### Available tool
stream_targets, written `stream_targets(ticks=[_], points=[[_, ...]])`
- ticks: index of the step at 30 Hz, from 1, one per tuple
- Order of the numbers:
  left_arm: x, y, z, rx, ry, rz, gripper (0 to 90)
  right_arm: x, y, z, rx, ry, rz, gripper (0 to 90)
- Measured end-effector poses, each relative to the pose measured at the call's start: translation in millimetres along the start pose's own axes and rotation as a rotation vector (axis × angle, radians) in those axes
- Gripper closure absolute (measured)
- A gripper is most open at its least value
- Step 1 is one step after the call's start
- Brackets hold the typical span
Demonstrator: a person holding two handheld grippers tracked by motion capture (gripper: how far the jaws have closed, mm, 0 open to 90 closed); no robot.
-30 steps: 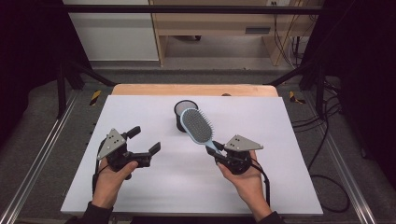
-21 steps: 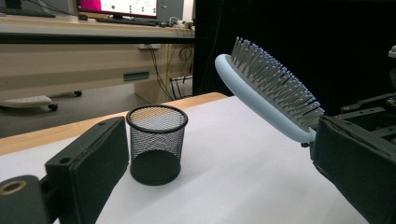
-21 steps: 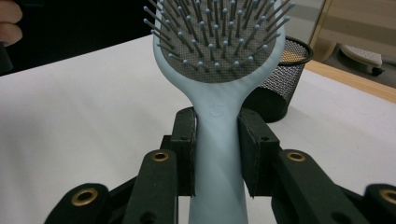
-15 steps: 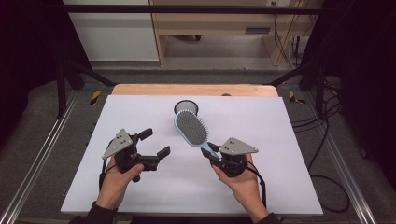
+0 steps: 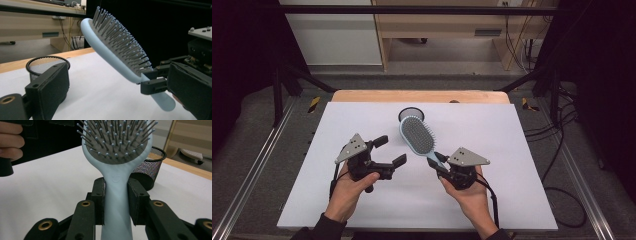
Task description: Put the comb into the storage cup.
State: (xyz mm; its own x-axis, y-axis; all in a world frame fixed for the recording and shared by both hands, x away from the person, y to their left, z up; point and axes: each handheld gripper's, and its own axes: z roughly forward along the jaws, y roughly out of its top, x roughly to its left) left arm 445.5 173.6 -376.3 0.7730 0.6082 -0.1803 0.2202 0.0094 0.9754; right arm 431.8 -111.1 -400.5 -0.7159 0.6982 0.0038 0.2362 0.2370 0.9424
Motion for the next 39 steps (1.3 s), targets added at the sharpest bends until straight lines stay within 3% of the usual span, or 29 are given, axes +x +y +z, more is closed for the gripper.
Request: stream_targets(ticks=[4,6,9,15,19,27,31,35,39], points=[[-2.0,1.6,7.1,-0.023,-0.004,-0.023,4.6,-0.3,0.3,-1.4,-0.012,0.005,0.005,69.8],[-4.7,3.6,10.9,-0.028,-0.026,-0.049,4.8,-0.3,1.3,-2.8,-0.029,0.009,0.007,69.8],[-11.5,7.9,15.1,-0.006,-0.034,-0.025,3.5,1.3,4.4,-3.8,-0.056,0.014,0.002,69.8],[-17.7,13.2,22.0,0.041,-0.037,-0.029,3.9,6.2,4.7,-2.3,-0.065,0.031,-0.005,69.8],[-20.7,16.0,24.4,0.02,-0.054,-0.057,3.9,10.1,4.3,-4.6,-0.076,0.033,-0.016,69.8],[-22.1,25.3,32.3,0.016,-0.079,-0.086,6.3,10.6,6.1,-8.6,-0.097,0.027,-0.017,69.8],[-21.6,29.1,34.4,0.025,-0.074,-0.077,9.6,11.0,6.2,-7.4,-0.099,0.029,-0.019,69.8],[-18.5,30.0,36.5,0.013,-0.082,-0.108,11.5,11.5,5.7,-7.2,-0.098,0.027,-0.019,69.8],[-17.3,29.9,40.3,0.02,-0.076,-0.113,14.6,11.9,5.7,-7.8,-0.096,0.028,-0.023,69.8]])
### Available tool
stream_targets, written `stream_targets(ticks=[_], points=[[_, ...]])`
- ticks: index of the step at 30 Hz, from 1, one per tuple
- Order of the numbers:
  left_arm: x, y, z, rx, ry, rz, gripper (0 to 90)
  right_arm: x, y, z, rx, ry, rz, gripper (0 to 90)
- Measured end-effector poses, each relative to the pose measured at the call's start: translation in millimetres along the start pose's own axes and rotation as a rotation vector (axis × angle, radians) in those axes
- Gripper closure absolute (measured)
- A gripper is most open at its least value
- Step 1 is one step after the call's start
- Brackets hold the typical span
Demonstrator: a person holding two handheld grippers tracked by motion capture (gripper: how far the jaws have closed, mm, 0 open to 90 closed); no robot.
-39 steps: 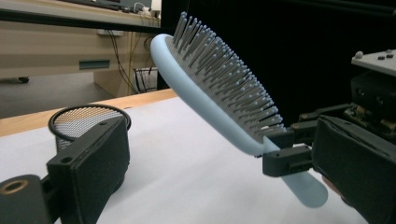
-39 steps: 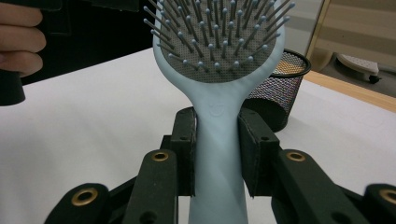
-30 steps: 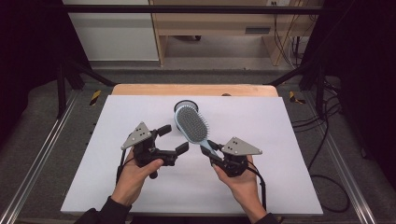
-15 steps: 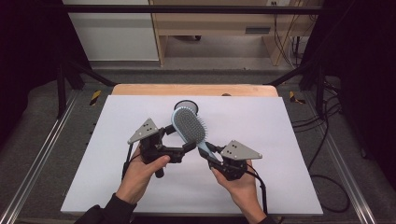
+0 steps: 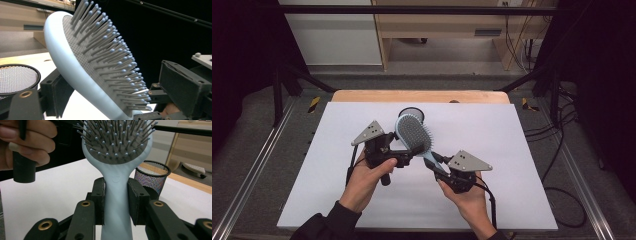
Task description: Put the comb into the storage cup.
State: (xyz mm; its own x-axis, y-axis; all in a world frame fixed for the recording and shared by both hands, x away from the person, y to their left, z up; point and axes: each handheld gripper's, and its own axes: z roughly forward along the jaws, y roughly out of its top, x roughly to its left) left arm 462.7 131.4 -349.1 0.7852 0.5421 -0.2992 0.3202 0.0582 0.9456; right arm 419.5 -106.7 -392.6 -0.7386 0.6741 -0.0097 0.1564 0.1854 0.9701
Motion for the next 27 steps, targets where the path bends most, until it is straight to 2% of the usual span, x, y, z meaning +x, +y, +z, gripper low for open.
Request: stream_targets(ticks=[7,12,17,22,27], points=[[1.7,0.3,3.4,-0.008,0.005,-0.023,23.8,0.6,-0.6,-0.1,0.0,0.003,-0.004,69.8],[3.6,1.0,3.4,-0.007,0.006,-0.061,26.7,0.5,-0.8,0.2,-0.001,0.002,-0.003,69.8],[4.8,2.6,1.2,-0.019,-0.003,-0.105,33.7,0.6,-1.5,1.1,0.002,0.002,0.0,69.8],[3.0,3.1,1.5,-0.024,0.005,-0.127,37.7,1.1,-2.1,1.6,0.008,-0.001,-0.005,69.8],[2.3,2.4,2.5,-0.041,0.011,-0.185,41.7,0.9,-2.2,1.8,0.01,-0.005,-0.006,69.8]])
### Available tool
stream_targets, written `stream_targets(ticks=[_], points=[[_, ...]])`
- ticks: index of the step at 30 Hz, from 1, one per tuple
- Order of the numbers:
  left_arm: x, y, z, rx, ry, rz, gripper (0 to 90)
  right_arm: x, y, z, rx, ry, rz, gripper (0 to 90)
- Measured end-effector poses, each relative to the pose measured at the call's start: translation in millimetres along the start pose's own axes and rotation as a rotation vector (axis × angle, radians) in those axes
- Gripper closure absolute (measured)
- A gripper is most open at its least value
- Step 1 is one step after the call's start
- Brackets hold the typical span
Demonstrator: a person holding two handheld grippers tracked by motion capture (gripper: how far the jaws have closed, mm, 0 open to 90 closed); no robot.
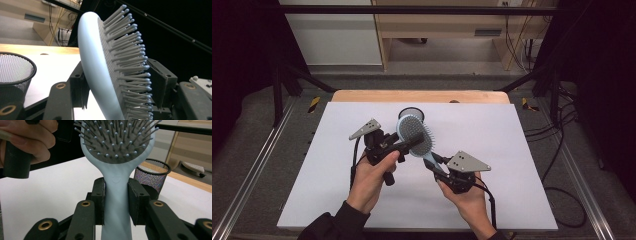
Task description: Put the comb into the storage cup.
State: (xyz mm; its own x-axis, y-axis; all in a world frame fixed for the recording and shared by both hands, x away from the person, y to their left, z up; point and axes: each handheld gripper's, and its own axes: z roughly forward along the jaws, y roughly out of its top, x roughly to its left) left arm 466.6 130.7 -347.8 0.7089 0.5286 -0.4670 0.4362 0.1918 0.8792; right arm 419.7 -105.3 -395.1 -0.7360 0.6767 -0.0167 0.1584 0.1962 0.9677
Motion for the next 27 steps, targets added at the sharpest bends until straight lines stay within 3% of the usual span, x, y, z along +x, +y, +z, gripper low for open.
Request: stream_targets(ticks=[13,22,27], points=[[-5.2,-1.0,0.6,-0.015,-0.01,0.006,48.1,-1.5,-1.7,0.4,0.008,-0.001,-0.001,69.8],[-4.4,-6.1,-0.3,-0.039,-0.007,-0.037,50.0,-1.6,-3.9,1.2,0.016,0.006,-0.003,69.9],[-1.6,-7.1,0.7,-0.031,-0.015,-0.036,50.9,-2.8,-5.9,3.2,0.021,0.008,0.002,69.8]])
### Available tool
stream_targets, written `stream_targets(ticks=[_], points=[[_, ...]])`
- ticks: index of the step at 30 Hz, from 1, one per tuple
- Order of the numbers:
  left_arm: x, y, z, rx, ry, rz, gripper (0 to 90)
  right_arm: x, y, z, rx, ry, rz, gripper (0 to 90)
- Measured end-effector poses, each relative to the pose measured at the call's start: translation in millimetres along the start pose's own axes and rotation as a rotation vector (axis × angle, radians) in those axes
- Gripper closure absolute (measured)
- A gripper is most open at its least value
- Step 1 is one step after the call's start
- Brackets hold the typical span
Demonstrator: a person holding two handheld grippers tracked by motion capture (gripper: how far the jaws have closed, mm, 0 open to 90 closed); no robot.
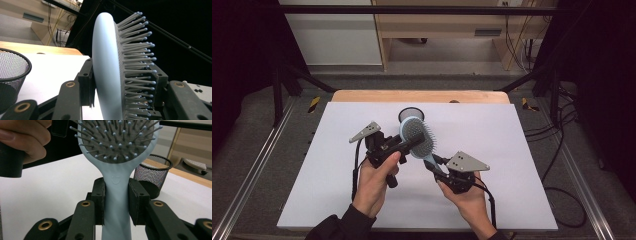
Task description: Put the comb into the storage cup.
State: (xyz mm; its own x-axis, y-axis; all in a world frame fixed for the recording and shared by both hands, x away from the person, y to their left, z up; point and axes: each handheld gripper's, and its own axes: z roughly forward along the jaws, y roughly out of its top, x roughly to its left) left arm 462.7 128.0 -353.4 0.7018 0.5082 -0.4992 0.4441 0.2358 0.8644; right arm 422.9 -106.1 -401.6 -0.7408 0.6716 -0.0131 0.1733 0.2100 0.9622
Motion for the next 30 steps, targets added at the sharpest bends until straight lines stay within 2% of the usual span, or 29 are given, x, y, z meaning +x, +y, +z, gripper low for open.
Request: stream_targets(ticks=[30], points=[[-0.3,-5.6,0.8,-0.003,-0.001,0.005,52.2,-3.2,-4.8,2.8,0.02,0.009,0.007,69.7]])
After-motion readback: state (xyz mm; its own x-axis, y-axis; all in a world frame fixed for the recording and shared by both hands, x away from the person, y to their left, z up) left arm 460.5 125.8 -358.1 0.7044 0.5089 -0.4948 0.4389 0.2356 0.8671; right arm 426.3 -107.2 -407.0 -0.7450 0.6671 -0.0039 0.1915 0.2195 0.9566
